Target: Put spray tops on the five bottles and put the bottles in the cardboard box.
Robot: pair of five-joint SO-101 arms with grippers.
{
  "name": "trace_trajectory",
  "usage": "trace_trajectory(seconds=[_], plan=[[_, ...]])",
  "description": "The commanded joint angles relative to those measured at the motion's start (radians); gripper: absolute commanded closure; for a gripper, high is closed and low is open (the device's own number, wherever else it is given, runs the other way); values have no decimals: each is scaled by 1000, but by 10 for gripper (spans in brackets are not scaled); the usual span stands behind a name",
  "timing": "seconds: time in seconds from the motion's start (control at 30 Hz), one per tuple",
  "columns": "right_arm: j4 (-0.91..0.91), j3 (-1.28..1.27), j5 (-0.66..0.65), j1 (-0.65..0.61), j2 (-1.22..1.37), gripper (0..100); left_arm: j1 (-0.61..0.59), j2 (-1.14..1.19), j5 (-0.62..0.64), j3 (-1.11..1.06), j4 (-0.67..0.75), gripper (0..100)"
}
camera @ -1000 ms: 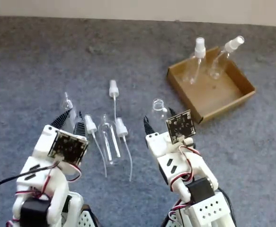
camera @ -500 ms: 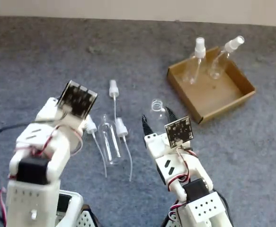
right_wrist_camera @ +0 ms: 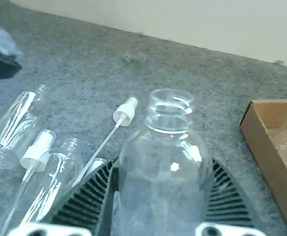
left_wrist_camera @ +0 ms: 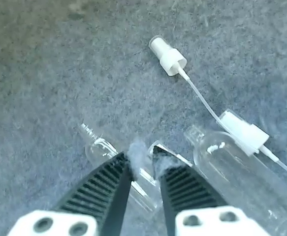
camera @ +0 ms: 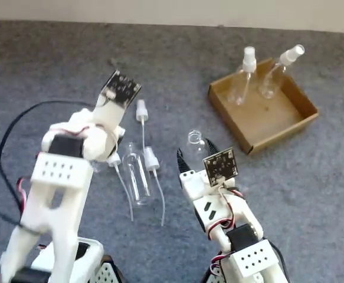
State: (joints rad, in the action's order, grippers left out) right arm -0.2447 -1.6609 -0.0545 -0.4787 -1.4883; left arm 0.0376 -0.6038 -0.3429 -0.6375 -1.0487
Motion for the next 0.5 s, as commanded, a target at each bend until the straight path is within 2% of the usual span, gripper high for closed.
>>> trace_trajectory(seconds=[0.0, 0.13, 0.27, 0.47], plan=[[28, 12, -2, 48, -16, 828, 18, 177, 14, 185, 21, 995], [28, 12, -2, 113, -16, 828, 18, 340, 135, 326, 21, 995], [28, 12, -2, 116, -16, 828, 18, 510, 239, 475, 20, 993], [28, 12, -2, 116, -16, 828, 19, 823, 318, 774, -80, 992]])
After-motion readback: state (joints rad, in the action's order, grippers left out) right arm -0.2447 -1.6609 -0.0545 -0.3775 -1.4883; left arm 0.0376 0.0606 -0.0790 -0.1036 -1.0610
